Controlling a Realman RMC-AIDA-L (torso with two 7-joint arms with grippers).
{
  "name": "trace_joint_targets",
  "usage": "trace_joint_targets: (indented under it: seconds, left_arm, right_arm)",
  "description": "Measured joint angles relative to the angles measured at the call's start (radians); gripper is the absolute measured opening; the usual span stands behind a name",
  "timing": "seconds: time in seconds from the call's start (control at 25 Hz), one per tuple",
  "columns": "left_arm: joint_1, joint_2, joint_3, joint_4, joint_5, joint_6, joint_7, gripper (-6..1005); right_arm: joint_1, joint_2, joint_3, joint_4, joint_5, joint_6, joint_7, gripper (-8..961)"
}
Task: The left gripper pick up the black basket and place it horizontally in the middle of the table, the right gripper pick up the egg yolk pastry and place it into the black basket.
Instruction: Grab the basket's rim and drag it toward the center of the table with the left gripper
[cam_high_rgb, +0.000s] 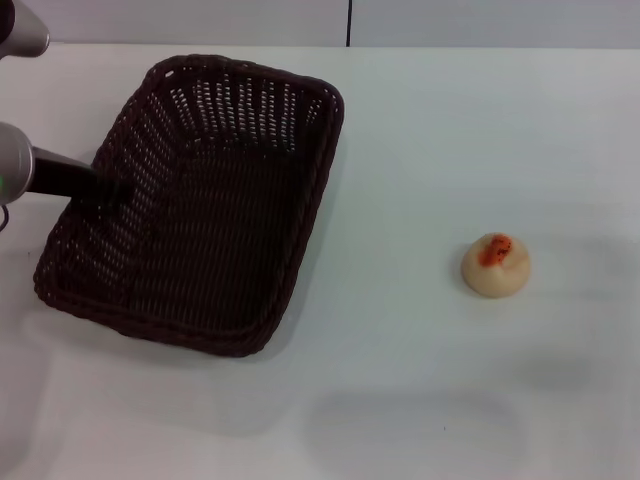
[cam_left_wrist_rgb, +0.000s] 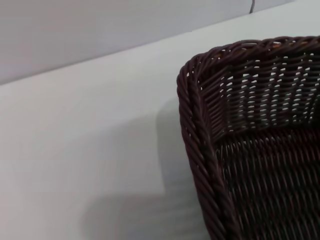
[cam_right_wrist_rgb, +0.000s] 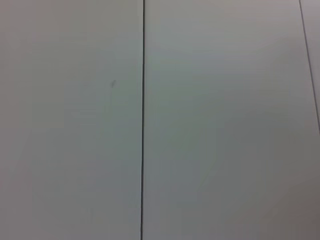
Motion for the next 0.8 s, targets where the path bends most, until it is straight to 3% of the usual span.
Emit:
trace_joint_targets:
  seconds: [0.24, 0.68, 0.8]
  left_arm:
    - [-0.025, 0.0, -0.044, -0.044, -0.021, 0.004, 0.072, 259]
    - [-0.132, 0.004, -0.325, -0.079, -0.312, -0.132, 0.478, 199]
    - [-0.153, 0.005, -0.347, -0.079, -0.343, -0.164, 0.552, 201]
  right_arm:
    - [0.004, 0.0, 0.002, -0.005, 0.002, 0.001, 0.0, 685]
    - [-0.013, 0.001, 0.003, -0.004, 0.008, 0.001, 0.001, 685]
    - [-0.015, 0.002, 0.003, -0.003, 0.013, 0.001, 0.001, 685]
